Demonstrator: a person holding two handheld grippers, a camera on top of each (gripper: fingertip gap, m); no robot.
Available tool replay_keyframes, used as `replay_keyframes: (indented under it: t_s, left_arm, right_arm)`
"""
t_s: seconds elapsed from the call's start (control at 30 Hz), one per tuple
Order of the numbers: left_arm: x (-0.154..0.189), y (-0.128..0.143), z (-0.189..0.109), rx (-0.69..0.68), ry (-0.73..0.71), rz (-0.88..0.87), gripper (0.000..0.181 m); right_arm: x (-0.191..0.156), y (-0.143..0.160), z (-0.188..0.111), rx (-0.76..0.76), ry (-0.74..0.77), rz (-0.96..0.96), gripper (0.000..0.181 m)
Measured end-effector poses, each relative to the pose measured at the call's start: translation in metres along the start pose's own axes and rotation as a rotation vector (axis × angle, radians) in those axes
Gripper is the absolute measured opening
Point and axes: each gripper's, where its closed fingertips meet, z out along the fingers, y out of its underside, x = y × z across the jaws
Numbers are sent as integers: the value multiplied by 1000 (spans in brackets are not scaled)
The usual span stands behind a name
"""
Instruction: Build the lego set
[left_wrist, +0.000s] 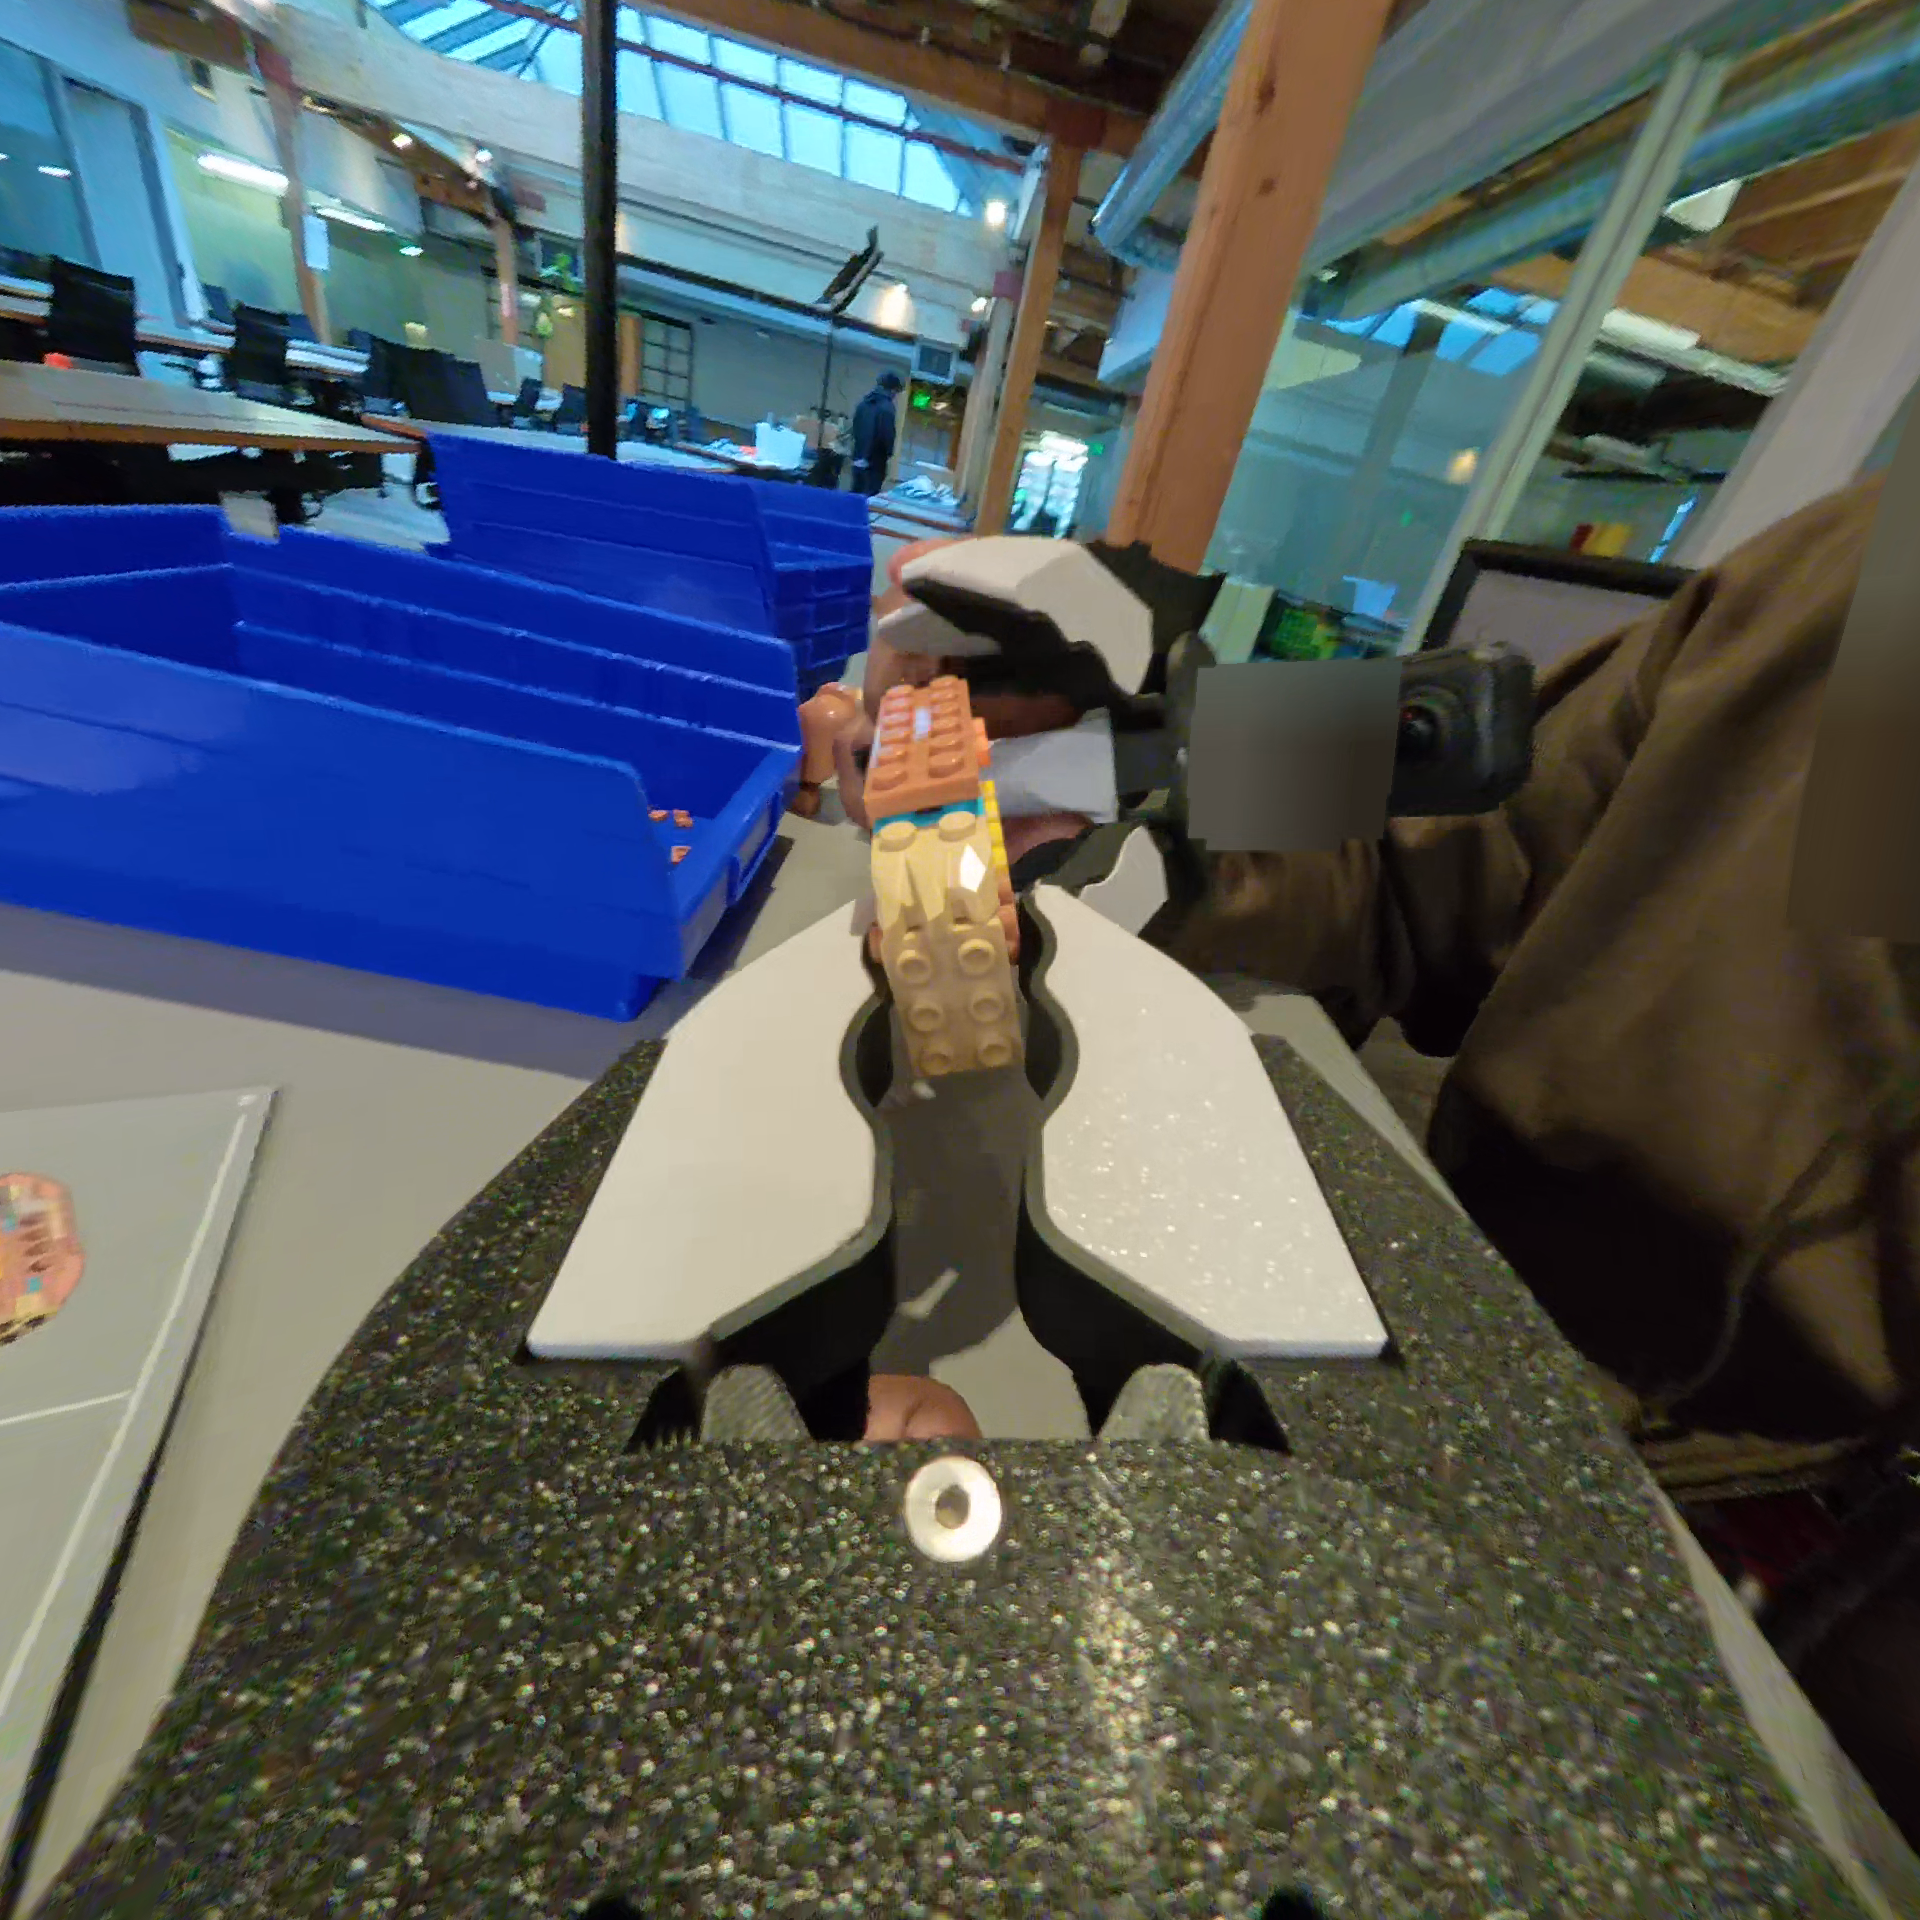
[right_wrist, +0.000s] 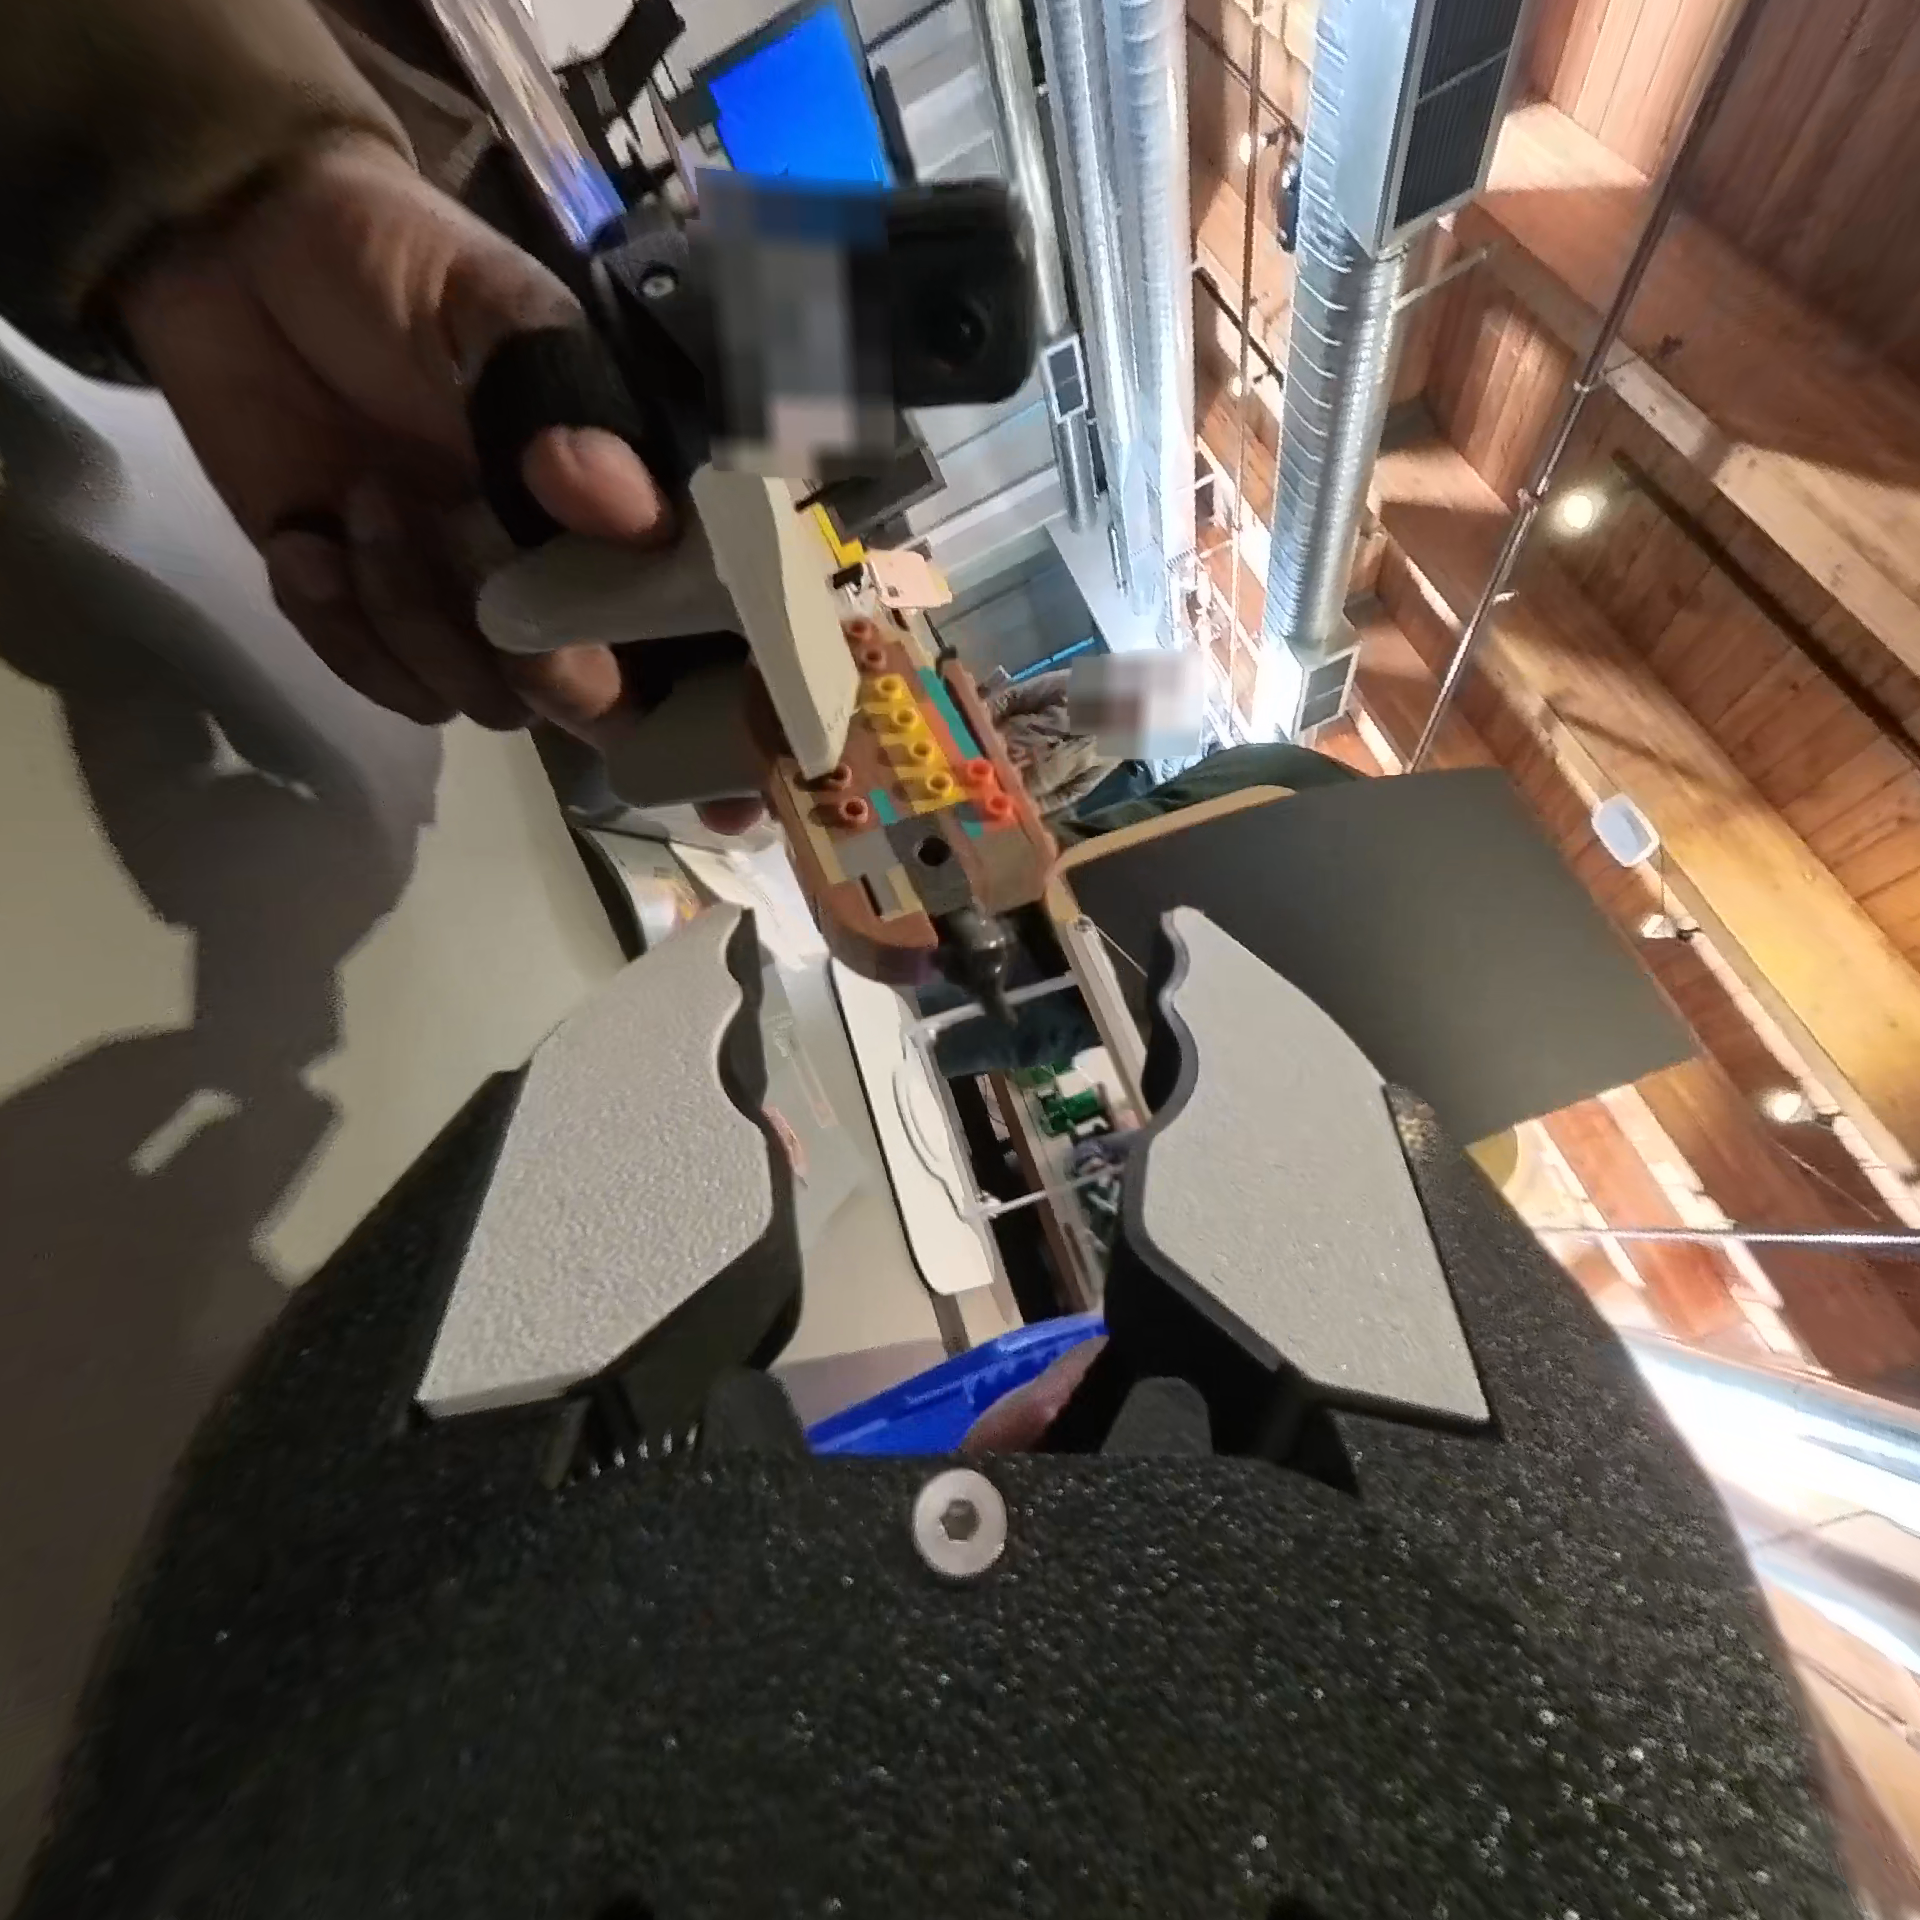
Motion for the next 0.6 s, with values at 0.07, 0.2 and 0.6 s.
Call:
replay_keyframes:
  t_s: [0.07,0.2,0.6]
  left_arm:
    - [-7,3,2,-31,-59,13,22]
    - [-15,7,3,-65,-139,29,22]
    - [-7,5,6,-29,-58,-44,22]
  right_arm:
    - [-3,4,2,-31,6,-68,71]
    - [-11,14,7,-111,7,-195,78]
    - [-10,16,8,-103,3,-173,80]
